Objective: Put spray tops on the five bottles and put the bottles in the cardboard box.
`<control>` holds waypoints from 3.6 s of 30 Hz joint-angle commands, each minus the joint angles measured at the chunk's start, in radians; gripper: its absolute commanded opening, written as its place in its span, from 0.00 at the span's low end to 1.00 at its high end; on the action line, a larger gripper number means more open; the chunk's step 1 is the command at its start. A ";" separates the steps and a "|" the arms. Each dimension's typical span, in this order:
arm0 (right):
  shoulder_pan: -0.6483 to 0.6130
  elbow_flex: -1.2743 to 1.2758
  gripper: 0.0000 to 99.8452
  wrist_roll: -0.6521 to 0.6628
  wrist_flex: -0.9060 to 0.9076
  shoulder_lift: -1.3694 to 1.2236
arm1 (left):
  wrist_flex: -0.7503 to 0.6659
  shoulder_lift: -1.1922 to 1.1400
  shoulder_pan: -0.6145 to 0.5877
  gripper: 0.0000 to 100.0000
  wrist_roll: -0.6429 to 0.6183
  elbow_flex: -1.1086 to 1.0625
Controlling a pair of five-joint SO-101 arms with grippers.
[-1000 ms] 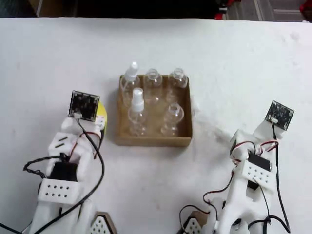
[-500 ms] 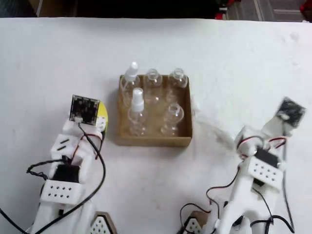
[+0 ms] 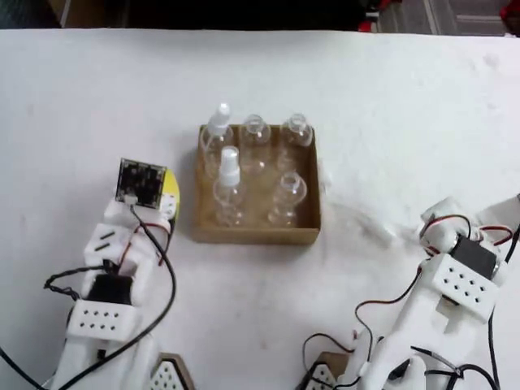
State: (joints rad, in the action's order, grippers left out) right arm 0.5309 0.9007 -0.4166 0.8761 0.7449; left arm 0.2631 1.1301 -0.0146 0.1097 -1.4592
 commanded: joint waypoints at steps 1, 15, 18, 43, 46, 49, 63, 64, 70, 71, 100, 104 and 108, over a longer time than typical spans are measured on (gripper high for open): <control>0.007 0.023 0.32 -0.026 -0.084 0.010 | -0.017 -0.004 -0.002 0.07 0.008 0.003; -0.082 0.040 0.30 -0.118 -0.159 -0.151 | -0.017 -0.004 -0.002 0.07 0.008 0.002; -0.076 -0.005 0.27 -0.118 -0.157 -0.260 | -0.017 -0.004 -0.002 0.07 0.008 0.002; -0.073 -0.229 0.27 -0.120 -0.160 -0.688 | -0.017 -0.004 -0.002 0.07 0.008 0.003; -0.065 -0.253 0.26 -0.118 -0.156 -0.696 | -0.017 -0.004 -0.002 0.07 0.008 0.003; -0.045 -0.262 0.19 -0.117 -0.156 -0.688 | -0.017 -0.004 -0.002 0.07 0.008 0.003; 0.010 -0.390 0.08 -0.015 -0.082 -0.685 | -0.020 -0.005 -0.002 0.07 0.008 0.003; 0.019 -0.411 0.09 0.000 -0.056 -0.685 | -0.021 -0.007 -0.001 0.07 0.008 0.003; 0.081 -0.601 0.16 0.046 0.148 -0.690 | -0.023 -0.007 0.013 0.07 0.009 0.003; 0.090 -0.634 0.20 0.046 0.170 -0.696 | -0.023 -0.007 0.018 0.07 0.023 0.003; 0.081 -0.893 0.22 -0.161 0.054 -1.138 | -0.017 -0.005 0.045 0.07 0.075 0.000; 0.088 -0.934 0.23 -0.161 0.054 -1.182 | -0.017 -0.005 0.045 0.07 0.075 0.000; 0.090 -0.956 0.22 -0.158 0.054 -1.214 | -0.017 -0.005 0.045 0.07 0.075 0.000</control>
State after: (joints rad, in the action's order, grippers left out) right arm 0.6199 -0.0123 -0.5731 0.9421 -0.4687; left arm 0.2631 1.1301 0.0207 0.1772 -1.4592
